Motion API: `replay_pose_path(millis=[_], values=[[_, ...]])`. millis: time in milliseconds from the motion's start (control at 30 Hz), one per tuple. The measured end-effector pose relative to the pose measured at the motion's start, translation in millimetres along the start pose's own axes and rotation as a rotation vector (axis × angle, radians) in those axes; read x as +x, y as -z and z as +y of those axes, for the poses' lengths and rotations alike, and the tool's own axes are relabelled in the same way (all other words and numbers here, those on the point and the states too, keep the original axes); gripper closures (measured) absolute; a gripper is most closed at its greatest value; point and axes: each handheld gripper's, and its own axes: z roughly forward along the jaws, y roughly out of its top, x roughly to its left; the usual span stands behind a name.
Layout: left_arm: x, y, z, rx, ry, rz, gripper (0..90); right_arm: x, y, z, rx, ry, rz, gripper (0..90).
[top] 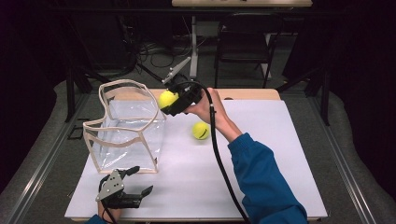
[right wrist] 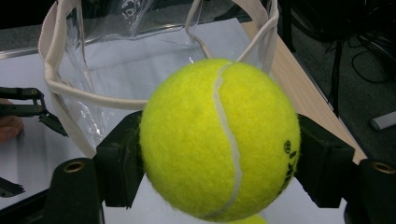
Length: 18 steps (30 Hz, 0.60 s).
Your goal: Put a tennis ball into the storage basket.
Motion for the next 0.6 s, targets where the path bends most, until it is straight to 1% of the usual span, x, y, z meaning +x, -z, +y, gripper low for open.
replay_pose_path(millis=[600], values=[[-0.1,0.4,0.1,0.001,0.0,0.001,16.1,4.7,2.5,11.6,-0.033,0.01,0.001,26.4]])
